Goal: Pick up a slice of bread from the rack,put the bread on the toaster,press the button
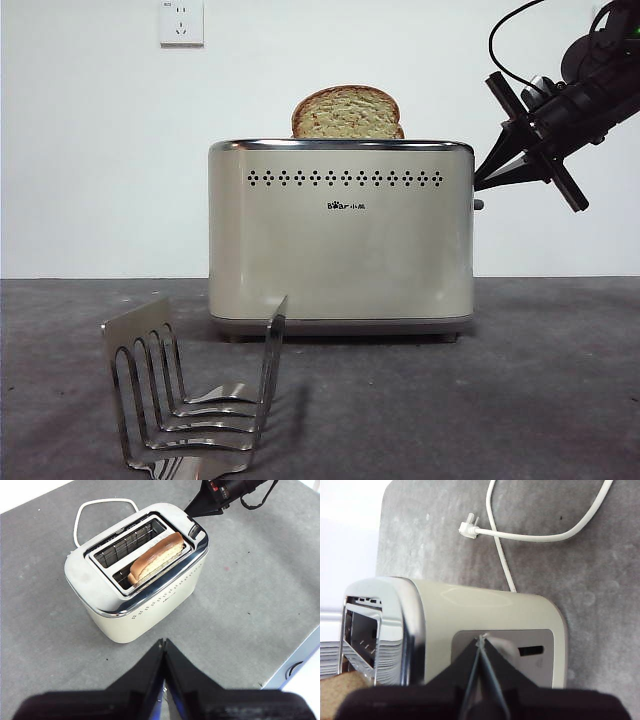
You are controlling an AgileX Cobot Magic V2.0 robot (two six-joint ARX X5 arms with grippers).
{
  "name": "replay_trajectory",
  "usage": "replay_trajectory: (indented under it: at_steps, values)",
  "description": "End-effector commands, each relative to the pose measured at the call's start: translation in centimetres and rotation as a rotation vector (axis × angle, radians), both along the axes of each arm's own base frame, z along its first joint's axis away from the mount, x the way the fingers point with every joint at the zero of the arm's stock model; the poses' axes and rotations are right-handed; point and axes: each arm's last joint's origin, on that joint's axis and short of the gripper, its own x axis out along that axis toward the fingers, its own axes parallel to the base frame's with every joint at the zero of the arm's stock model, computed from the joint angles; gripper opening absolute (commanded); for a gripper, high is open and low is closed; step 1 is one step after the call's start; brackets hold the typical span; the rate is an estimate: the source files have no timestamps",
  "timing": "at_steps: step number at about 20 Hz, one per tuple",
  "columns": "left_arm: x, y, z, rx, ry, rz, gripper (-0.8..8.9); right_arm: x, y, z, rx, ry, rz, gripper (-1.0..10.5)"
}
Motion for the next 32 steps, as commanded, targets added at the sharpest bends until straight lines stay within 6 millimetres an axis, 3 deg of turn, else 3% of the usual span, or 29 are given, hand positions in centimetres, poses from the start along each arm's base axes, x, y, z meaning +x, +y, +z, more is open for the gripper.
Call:
replay_trajectory:
  at_steps: [1,8,24,32]
  values:
    - [0.0,-0.1,-0.2,-0.001,0.006,-0.001,-0.09,-0.1,-0.1,-0.7,-0.025,0.013,0.016,-0.1]
    - [0.0,-0.1,-0.2,0.001,0.004,-0.003,-0.09,-0.2,-0.2,-1.8,-0.105,0.054,0.003,-0.1]
    - [0.0,-0.1,-0.2,0.001,0.005,-0.002,-0.09,0.3,-0.2,-4.6,-0.114,0.122,0.032,-0.1]
    - [0.0,-0.1,-0.2,0.001,0.005,-0.002,-0.09,0.7,-0.2,-7.3,-0.143,0.208,0.026,-0.1]
